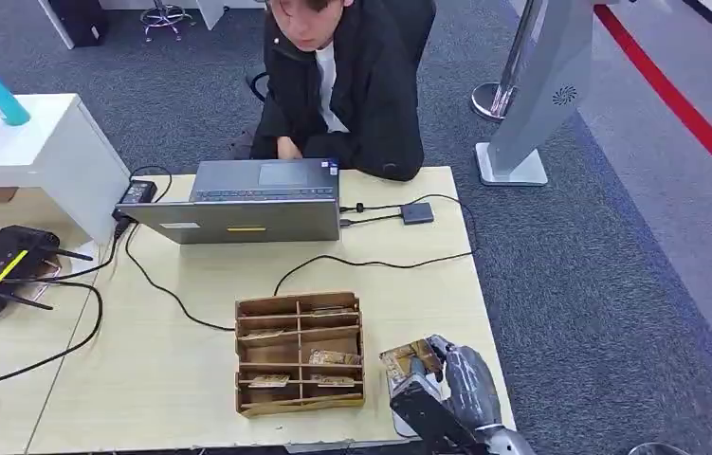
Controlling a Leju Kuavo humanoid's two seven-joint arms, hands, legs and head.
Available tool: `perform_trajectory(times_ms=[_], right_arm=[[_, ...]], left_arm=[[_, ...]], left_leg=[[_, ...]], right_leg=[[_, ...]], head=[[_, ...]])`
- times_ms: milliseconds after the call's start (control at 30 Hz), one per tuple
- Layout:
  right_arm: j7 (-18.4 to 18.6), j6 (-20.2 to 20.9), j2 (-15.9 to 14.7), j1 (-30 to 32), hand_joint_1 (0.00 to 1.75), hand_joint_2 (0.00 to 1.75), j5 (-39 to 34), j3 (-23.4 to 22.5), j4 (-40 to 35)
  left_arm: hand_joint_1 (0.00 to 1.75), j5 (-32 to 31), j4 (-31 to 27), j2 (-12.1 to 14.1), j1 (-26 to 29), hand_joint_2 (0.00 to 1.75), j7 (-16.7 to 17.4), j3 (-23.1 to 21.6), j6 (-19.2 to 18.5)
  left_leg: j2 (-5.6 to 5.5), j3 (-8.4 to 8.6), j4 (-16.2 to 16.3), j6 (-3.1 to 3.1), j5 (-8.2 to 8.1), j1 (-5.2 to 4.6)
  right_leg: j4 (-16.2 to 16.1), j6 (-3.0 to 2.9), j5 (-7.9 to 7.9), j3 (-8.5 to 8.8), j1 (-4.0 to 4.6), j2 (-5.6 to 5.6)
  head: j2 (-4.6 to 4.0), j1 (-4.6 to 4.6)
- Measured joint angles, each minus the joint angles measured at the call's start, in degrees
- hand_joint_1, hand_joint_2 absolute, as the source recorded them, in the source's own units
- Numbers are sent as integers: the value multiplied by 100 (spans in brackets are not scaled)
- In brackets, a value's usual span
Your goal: Pass the card to the sensor for recognition and then transmit it.
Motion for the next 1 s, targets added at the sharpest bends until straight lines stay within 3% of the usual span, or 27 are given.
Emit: perform_trajectory(times_ms=[1000], right_arm=[[584, -155, -402, 21, 175, 175, -72, 354, 468]], left_arm=[[0, 0, -46, -42, 15, 0, -33, 173, -24]], left_leg=[[0, 0, 0, 0, 0, 0]], right_leg=[[0, 0, 0, 0, 0, 0]], head=[[0, 0]])
